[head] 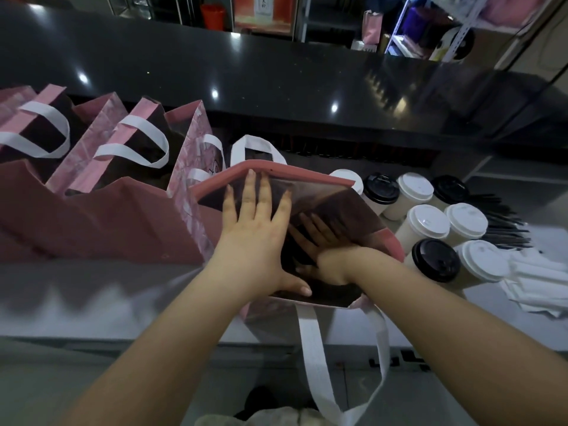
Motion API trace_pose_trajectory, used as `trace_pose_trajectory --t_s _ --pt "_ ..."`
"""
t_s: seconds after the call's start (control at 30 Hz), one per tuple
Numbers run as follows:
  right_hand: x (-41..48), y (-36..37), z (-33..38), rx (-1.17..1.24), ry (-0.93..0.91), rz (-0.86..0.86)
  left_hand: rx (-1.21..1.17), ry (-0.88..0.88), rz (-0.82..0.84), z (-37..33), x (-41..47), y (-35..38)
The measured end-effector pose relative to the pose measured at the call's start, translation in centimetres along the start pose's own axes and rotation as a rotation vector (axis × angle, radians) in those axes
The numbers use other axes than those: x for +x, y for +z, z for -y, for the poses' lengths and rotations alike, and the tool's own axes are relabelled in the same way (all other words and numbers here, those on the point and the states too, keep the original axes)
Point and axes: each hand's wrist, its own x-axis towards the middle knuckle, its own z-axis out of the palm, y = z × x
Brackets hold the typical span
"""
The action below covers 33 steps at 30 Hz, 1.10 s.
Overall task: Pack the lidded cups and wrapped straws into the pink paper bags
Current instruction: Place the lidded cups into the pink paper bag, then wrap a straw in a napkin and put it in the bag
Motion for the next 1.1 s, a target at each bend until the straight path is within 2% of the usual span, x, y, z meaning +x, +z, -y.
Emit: trace_pose_trajectory --t_s 0.13,0.2,0.27,0.4,0.53,0.6,0.67,0.8,1.0,1.1 --pt "0.1 -2.0 -0.5 0.005 0.002 0.106 -0.023 -0.022 -0.041 -0.4 -0.4 -0.5" --pt "-0.5 -5.3 -1.0 0.140 -0.041 0.093 -0.051 -0.037 -0.077 -0.4 -0.6 -1.0" --pt "-1.8 -8.9 -1.3 0.272 -0.080 -0.046 -0.090 -0.062 -0.108 -0.4 -0.8 -1.8" --pt "-6.9 -13.2 -1.9 0.339 -0.094 -0.326 -0.117 -0.089 -0.203 -1.8 -1.1 -4.3" --pt "-13.6 -12.1 -4.0 0.372 -0.043 -0.631 -0.192 -0.113 -0.310 -5.9 -0.7 -6.7" --pt "-16.5 -10.3 -5.7 0.340 0.011 -0.715 -0.252 -0.126 -0.335 -8.4 0.0 -7.4" --pt "-19.1 -8.3 -7.7 0.318 0.055 -0.752 -0.260 -0.159 -0.289 -10.5 1.0 -7.7" --pt "-23.2 -4.6 -11.3 0.327 0.095 -0.780 -0.128 -0.277 -0.071 -14.2 2.6 -7.4" --pt "-24.7 -1.5 -14.1 0.285 0.115 -0.720 0.024 -0.306 0.060 -18.1 3.0 -5.4" --pt "-24.0 -1.1 -13.9 0.289 0.072 -0.724 -0.007 -0.368 0.079 -18.7 2.5 -4.6"
